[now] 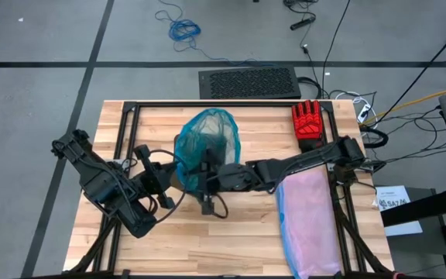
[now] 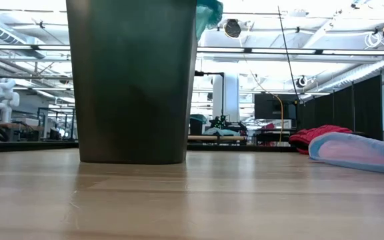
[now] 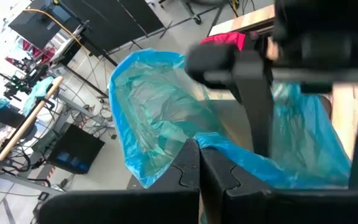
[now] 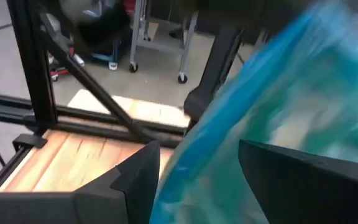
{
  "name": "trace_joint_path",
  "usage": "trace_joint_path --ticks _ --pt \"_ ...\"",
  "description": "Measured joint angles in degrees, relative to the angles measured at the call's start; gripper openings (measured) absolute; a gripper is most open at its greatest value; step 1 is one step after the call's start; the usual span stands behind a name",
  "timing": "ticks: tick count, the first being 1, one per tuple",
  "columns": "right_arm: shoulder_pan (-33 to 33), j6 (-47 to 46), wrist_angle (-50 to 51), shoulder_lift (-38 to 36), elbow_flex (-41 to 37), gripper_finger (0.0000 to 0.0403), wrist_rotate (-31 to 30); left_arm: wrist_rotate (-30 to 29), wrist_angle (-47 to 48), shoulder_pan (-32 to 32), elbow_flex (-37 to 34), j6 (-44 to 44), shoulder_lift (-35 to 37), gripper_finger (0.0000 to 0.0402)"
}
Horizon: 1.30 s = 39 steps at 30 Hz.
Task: Place trash/remove bag and relplace
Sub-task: Close the blue trash bag
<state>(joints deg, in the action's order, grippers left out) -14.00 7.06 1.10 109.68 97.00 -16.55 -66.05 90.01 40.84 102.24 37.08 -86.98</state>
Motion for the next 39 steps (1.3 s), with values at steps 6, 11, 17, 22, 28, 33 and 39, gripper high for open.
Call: trace_joint_path --ticks 6,11,17,22,28,33,39 --pt "-1.0 -3.8 -3.4 1.5 0.0 0.0212 -1.1 -0.1 0.0 0.0 0.0 -0.4 0.0 0.0000" --pt "-1.5 1.1 -2.7 1.7 0.0 0.0183 -12.2 -0.1 0.0 0.0 0.0 -0.4 0.0 0.0000" --pt "-1.9 9.6 -2.9 1.7 0.0 0.0019 -16.8 -2.3 0.0 0.9 0.0 -1.1 0.1 0.0000" --pt "-2.6 12.0 -2.6 0.4 0.0 0.0003 -16.8 -1.6 0.0 1.3 0.0 -2.6 0.1 0.0000" --pt "-3.3 12.5 -0.6 -2.8 0.0 0.0001 -16.7 1.1 0.0 2.1 0.0 -8.7 0.2 0.0000" --pt "-2.9 11.1 2.4 -3.6 0.0 0.0000 -16.4 1.1 0.0 3.1 0.0 -12.2 0.2 0.0000" --pt "-1.7 8.6 5.7 -3.5 0.0 0.0000 -16.4 2.9 0.0 4.0 0.0 -13.9 0.2 0.0016"
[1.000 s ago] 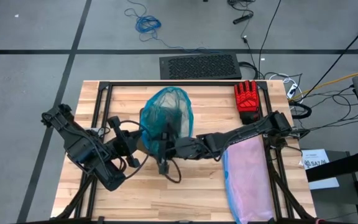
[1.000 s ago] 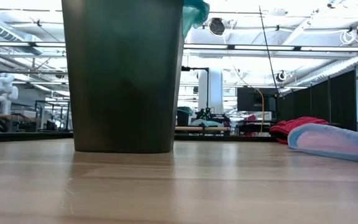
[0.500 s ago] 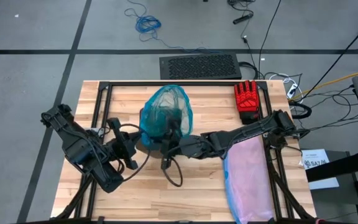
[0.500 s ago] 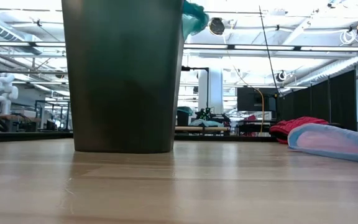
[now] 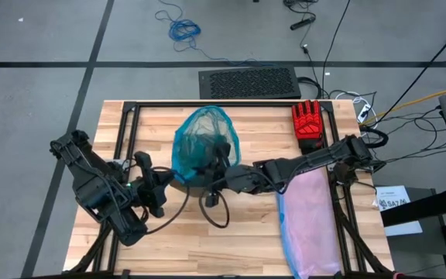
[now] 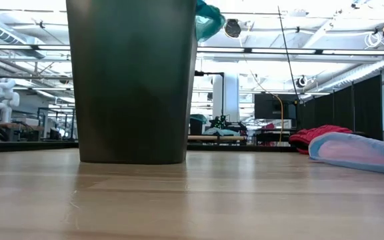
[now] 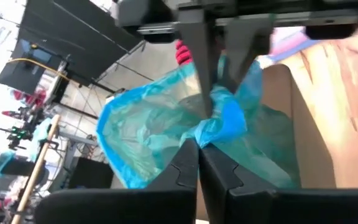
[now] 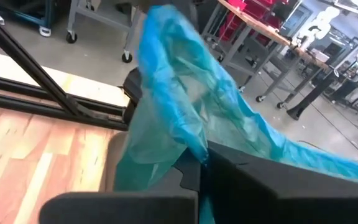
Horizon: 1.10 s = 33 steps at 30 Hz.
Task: Place trash/remove bag and relplace
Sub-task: Close the blue trash bag
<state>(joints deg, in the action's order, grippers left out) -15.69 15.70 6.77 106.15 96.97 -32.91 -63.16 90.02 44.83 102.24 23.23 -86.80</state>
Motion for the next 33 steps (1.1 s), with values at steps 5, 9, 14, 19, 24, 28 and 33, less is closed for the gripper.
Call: trace_joint_path --ticks 5,9,14,19,24,28,33 --pt "0.6 0.2 0.5 0.0 0.0 0.0000 0.0 0.8 0.0 0.0 0.0 -1.4 0.0 0.0069" --pt "1.5 -0.2 1.3 0.0 0.0 0.0000 0.3 -2.6 0.0 0.0 0.0 -3.8 0.0 0.0116" --pt "3.2 -2.8 2.5 0.0 0.0 0.0000 2.6 -3.9 0.0 -0.1 0.0 -7.2 0.0 0.0158" --pt "4.9 -4.5 1.9 0.0 0.0 0.0000 7.3 -2.1 -0.6 1.1 0.0 -10.3 -0.2 0.0170" --pt "4.9 -4.6 1.0 0.0 0.0 0.0000 10.7 -1.9 -0.8 0.9 0.0 -12.4 -0.9 0.0171" --pt "4.3 -4.6 0.7 0.0 0.0 0.0000 10.9 -2.0 -0.7 -0.9 0.0 -13.2 -1.6 0.0171" --pt "4.0 -4.6 0.8 0.0 0.0 0.0000 10.8 -1.1 -0.7 -3.6 0.0 -13.1 -1.6 0.0142"
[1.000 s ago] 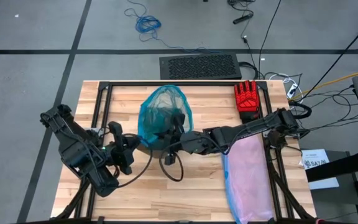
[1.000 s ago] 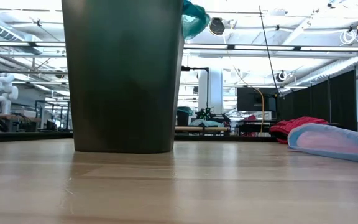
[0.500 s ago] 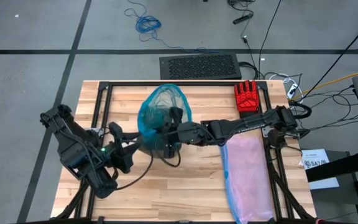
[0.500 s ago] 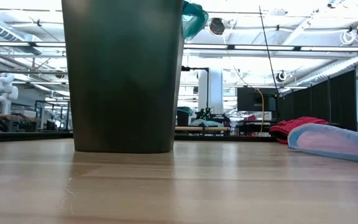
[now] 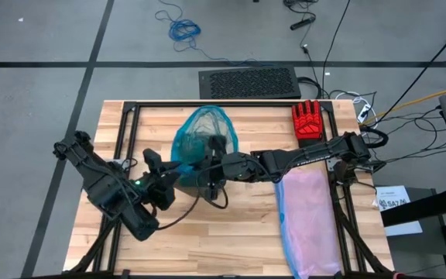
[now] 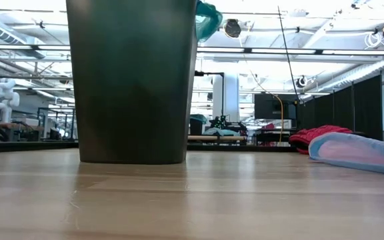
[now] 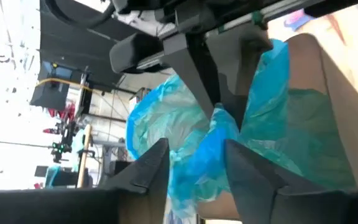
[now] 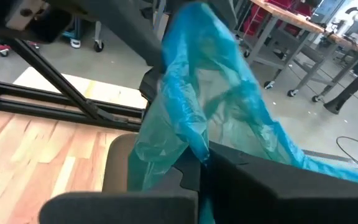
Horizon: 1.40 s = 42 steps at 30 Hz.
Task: Place trash/remove bag and relplace
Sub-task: Close the blue trash bag
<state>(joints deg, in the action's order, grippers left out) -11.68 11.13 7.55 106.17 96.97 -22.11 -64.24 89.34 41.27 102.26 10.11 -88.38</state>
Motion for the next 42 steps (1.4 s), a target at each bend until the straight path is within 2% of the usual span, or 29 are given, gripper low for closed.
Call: trace_joint_path --ticks 3,6,8,21,25,31,42 --pt "0.0 0.1 0.2 0.0 0.0 0.0000 0.0 2.0 -0.1 -0.7 0.0 0.0 0.0 0.0094" --pt "-0.1 0.1 0.8 0.0 0.0 0.0000 0.0 3.6 0.0 -0.8 0.0 0.0 0.0 0.0028" --pt "0.2 0.1 1.1 0.0 0.0 0.0000 0.0 4.6 -0.1 -0.7 0.0 0.1 0.0 0.0009" --pt "2.5 -1.4 3.1 0.0 0.1 0.0000 0.6 4.2 0.1 1.5 1.9 0.0 0.0 0.0001" --pt "2.6 -1.3 4.5 0.0 0.1 0.0000 3.0 4.2 0.4 1.5 3.2 -0.2 0.0 0.0001" --pt "2.6 -1.1 7.8 0.0 0.1 0.0000 2.8 3.5 0.7 1.9 6.5 -1.4 0.0 0.0001" --pt "2.7 -0.1 7.6 0.0 0.1 0.0000 3.0 1.3 0.7 5.2 12.6 -3.5 0.0 0.0000"
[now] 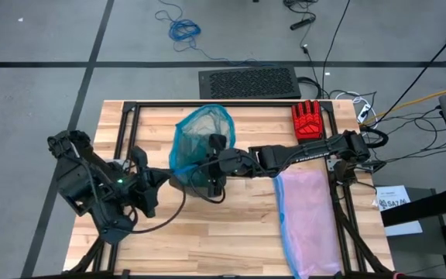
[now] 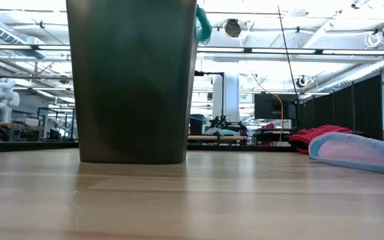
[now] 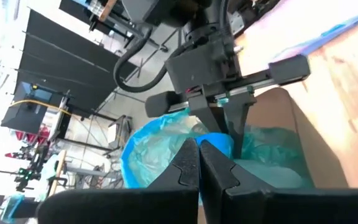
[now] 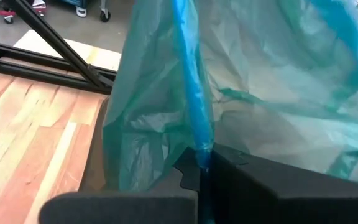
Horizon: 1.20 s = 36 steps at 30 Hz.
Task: Place trash/remove bag and relplace
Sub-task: Close the blue trash bag
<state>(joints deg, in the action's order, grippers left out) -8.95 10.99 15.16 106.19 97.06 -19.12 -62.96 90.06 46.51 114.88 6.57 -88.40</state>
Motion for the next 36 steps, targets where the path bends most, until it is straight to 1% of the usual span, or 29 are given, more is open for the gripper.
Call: trace_joint_path --ticks 5,9,13,16,20,24,28,31,33,36 --pt "-0.5 2.7 -0.8 -0.5 -0.1 0.0003 -0.3 0.5 0.0 0.6 0.1 0.5 0.0 0.0000" --pt "-1.6 5.1 -1.6 -2.9 -0.1 0.0029 -0.8 1.5 -0.1 0.6 0.2 1.7 0.0 0.0000" --pt "-3.2 7.2 -1.6 -4.9 -0.1 0.0080 -0.7 1.7 -0.1 0.6 0.2 2.0 0.0 0.0000" --pt "-4.3 9.0 -1.9 -5.6 -0.1 0.0129 -0.6 3.0 -0.1 0.6 0.2 2.1 0.0 0.0000" --pt "-6.1 9.4 -1.6 -5.8 -0.1 0.0194 -0.5 3.0 -0.1 0.5 -0.4 2.1 0.0 0.0000" --pt "-8.9 11.4 -1.7 -5.9 -0.1 0.0240 -0.5 2.6 -0.1 0.5 -0.6 3.6 0.0 0.0000" --pt "-10.5 19.3 -3.3 -5.6 -0.1 0.0250 -3.1 2.9 -0.1 0.5 -0.6 3.6 0.0 0.0000" --pt "-9.5 23.6 -3.4 -5.6 -0.1 0.0248 -2.9 3.6 -0.1 0.5 -0.6 3.6 -0.5 0.0000" --pt "-8.1 25.7 -3.5 -5.6 -0.1 0.0248 -0.5 4.1 -0.3 0.5 -0.6 3.6 -1.1 0.0000" --pt "-4.9 27.4 -4.2 -5.5 -0.1 0.0250 7.2 5.0 -0.9 0.8 -0.7 3.6 -2.1 0.0000"
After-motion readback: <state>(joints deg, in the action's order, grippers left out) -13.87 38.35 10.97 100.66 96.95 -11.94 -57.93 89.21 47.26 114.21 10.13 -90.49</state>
